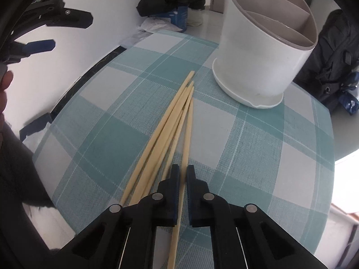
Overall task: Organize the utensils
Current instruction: 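Lower the right tool onto the bundle and close it on one chopstick, then lift the gripped chopstick up from the table with the right tool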
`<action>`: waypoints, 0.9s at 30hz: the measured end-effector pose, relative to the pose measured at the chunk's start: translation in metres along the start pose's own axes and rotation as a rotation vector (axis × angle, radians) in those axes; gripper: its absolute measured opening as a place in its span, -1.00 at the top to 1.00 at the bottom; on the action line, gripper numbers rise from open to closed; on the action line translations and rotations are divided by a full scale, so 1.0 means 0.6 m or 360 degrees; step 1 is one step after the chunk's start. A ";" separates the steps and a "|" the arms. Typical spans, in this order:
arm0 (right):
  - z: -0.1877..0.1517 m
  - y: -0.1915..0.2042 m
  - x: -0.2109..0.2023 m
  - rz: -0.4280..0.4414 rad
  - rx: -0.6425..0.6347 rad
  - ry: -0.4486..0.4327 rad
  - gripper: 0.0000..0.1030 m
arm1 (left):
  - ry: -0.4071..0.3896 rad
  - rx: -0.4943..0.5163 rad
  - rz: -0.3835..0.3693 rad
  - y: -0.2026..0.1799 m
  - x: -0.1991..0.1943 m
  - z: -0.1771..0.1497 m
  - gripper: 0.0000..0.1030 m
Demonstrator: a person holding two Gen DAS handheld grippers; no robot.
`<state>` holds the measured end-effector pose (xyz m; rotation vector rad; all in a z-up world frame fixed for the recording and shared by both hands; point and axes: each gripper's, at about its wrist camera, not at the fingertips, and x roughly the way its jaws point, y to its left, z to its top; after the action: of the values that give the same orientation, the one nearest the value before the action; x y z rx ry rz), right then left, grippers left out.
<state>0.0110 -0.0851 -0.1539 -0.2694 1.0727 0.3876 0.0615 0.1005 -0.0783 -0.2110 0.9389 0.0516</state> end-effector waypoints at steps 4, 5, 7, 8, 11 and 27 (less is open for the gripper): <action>-0.022 -0.007 -0.015 0.0003 -0.0054 0.0078 0.91 | 0.0017 -0.0021 -0.0003 0.003 0.000 -0.001 -0.86; -0.028 -0.009 -0.018 -0.0001 -0.0066 0.0100 0.91 | 0.0023 -0.0025 -0.0007 0.003 0.000 -0.001 -0.86; -0.039 -0.012 -0.023 -0.0004 -0.0087 0.0144 0.91 | 0.0027 -0.0032 -0.0015 0.002 0.000 0.000 -0.86; -0.044 -0.013 -0.026 -0.0005 -0.0089 0.0159 0.91 | 0.0026 -0.0032 -0.0019 0.000 -0.001 0.000 -0.86; -0.043 -0.018 -0.025 0.0027 -0.0057 0.0161 0.84 | 0.0019 -0.0027 -0.0016 -0.002 -0.002 0.002 -0.86; 0.052 -0.034 0.032 0.0142 0.0011 -0.0057 0.94 | 0.0164 -0.0089 -0.0022 0.019 0.036 -0.002 -0.86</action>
<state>0.0525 -0.0877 -0.1563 -0.2082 1.0528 0.4666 0.0718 0.1103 -0.0980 -0.2736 1.0396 0.0548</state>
